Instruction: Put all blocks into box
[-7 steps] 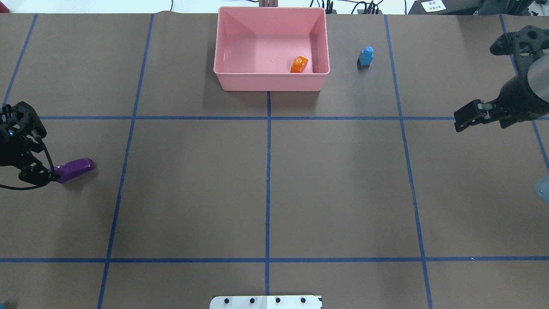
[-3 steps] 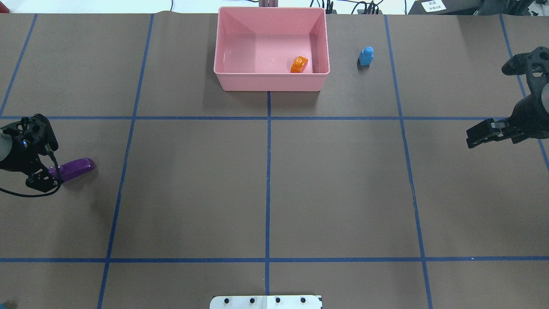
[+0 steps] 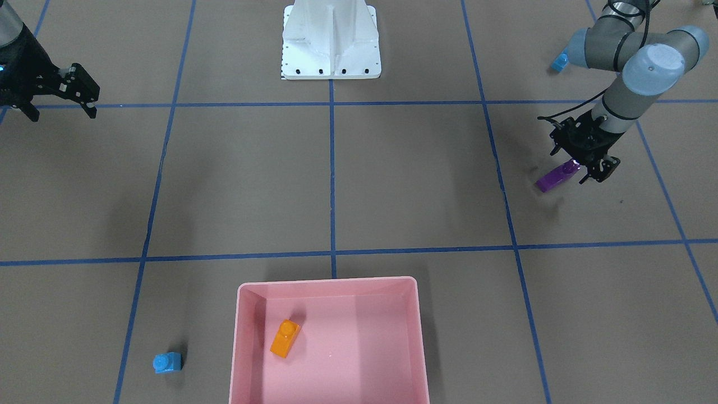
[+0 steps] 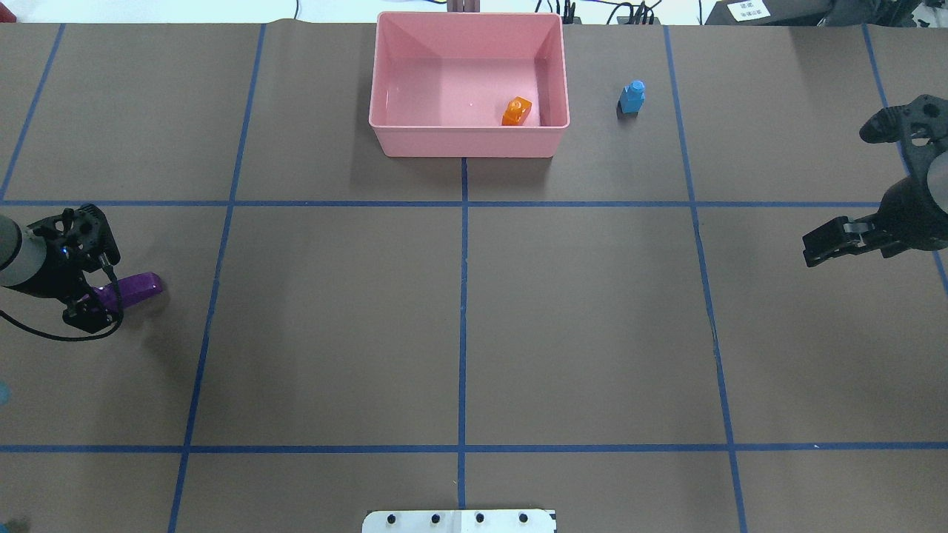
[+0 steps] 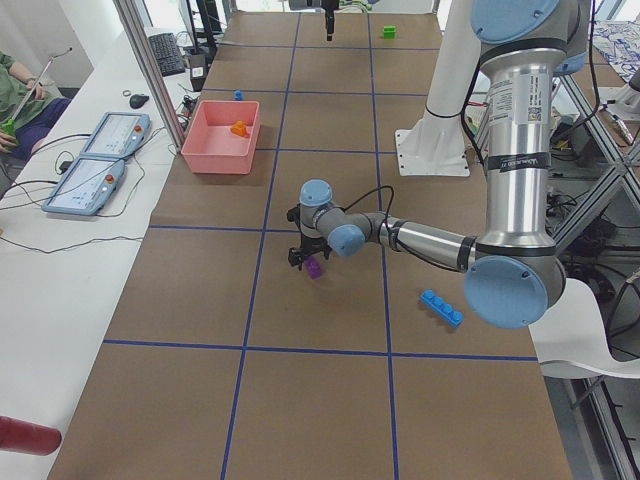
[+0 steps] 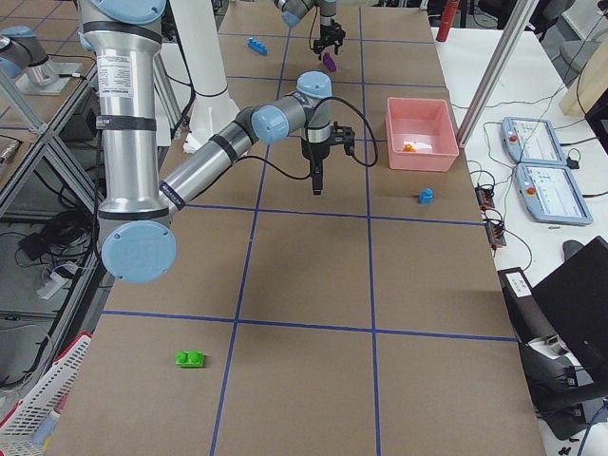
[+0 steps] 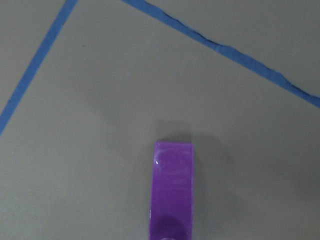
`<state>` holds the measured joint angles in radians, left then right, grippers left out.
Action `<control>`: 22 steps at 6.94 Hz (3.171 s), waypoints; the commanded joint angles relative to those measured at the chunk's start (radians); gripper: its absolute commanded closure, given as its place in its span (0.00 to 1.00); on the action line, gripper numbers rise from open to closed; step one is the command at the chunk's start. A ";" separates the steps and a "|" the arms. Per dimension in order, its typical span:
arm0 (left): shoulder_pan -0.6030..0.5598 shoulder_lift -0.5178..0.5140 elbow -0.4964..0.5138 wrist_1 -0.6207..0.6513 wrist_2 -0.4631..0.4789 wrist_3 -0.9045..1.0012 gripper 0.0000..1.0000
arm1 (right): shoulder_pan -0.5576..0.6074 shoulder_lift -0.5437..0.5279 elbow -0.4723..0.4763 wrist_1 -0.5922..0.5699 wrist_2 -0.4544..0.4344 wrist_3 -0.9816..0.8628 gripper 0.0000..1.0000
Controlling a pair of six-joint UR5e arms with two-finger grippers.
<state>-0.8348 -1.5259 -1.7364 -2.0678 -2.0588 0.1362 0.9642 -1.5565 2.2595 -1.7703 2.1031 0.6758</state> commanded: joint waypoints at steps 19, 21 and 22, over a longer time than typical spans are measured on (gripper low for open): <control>-0.067 -1.166 0.787 0.306 -0.037 -1.100 1.00 | 0.004 0.124 -0.104 0.000 0.000 -0.009 0.00; -0.067 -1.321 1.038 0.226 0.020 -1.096 1.00 | 0.004 0.124 -0.104 0.000 0.000 -0.010 0.00; -0.063 -1.324 1.123 0.133 0.023 -1.098 1.00 | 0.004 0.124 -0.106 0.000 0.002 -0.010 0.00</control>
<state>-0.9005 -2.8221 -0.7242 -1.8420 -2.0456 -0.9611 0.9678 -1.4334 2.1552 -1.7702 2.1034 0.6660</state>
